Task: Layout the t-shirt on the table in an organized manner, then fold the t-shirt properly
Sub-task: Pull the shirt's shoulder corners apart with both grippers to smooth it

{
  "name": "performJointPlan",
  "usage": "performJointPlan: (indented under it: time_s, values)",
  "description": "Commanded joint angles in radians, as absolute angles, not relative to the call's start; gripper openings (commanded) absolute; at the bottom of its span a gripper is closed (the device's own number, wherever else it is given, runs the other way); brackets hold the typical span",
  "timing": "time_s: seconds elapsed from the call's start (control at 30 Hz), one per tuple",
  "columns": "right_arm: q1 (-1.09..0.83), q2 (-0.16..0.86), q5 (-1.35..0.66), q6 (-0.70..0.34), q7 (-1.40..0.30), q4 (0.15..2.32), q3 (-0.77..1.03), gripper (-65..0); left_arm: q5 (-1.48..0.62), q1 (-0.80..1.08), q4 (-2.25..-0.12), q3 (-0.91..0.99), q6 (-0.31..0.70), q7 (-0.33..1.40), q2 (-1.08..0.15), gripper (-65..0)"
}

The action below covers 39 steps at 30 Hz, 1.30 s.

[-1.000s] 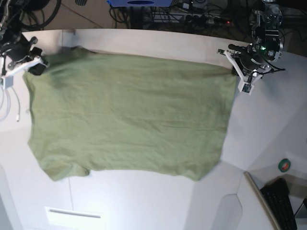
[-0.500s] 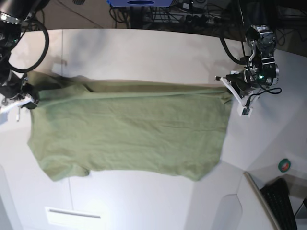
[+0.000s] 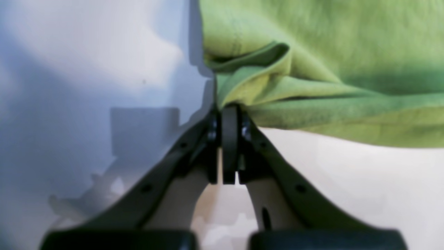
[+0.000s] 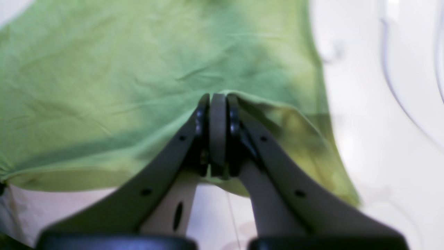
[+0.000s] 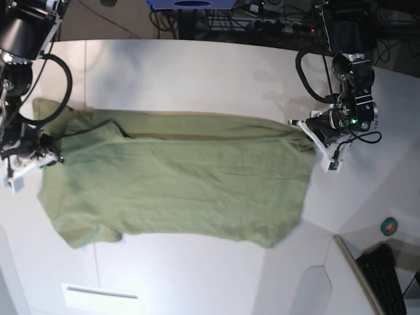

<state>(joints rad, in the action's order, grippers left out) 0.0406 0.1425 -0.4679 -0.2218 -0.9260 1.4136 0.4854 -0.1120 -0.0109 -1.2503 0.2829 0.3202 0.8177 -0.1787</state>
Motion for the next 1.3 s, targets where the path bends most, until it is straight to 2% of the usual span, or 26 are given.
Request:
performJointPlan:
  time_s: [0.0,0.17,0.33,0.73,0.9,1.03,1.27]
  values:
    - [0.061,0.154,-0.475,-0.234,-0.889,1.429,0.476,-65.0,-0.114,-0.022,-1.264,0.286,0.315,0.812,-0.188,-65.0]
    - [0.079,0.154,-0.472,-0.234,-0.828,1.428,0.426,-65.0,-0.110,-0.021,-1.262,0.288,0.315,0.811,-0.188,-65.0]
    - [0.096,0.154,-0.472,-0.226,-0.819,1.426,0.364,-65.0,-0.110,-0.030,-1.250,0.392,0.314,0.812,-0.185,-65.0]
    - [0.111,0.153,-0.472,-0.225,-0.819,1.362,0.366,-65.0,-0.105,-0.087,-1.185,0.394,0.314,0.812,-0.186,-65.0]
    - [0.082,0.153,-0.472,-0.213,-0.817,1.419,0.367,-65.0,-0.105,-0.107,-1.190,0.355,0.314,0.814,-0.191,-65.0]
    - [0.039,0.151,-0.476,-0.131,-0.817,1.532,0.367,-65.0,-0.105,-0.130,-1.167,0.314,0.314,0.811,-0.193,-65.0]
    - [0.031,0.151,-0.472,-0.124,-0.817,1.552,0.367,-65.0,-0.105,-0.199,-1.099,0.309,0.314,0.811,-0.188,-65.0]
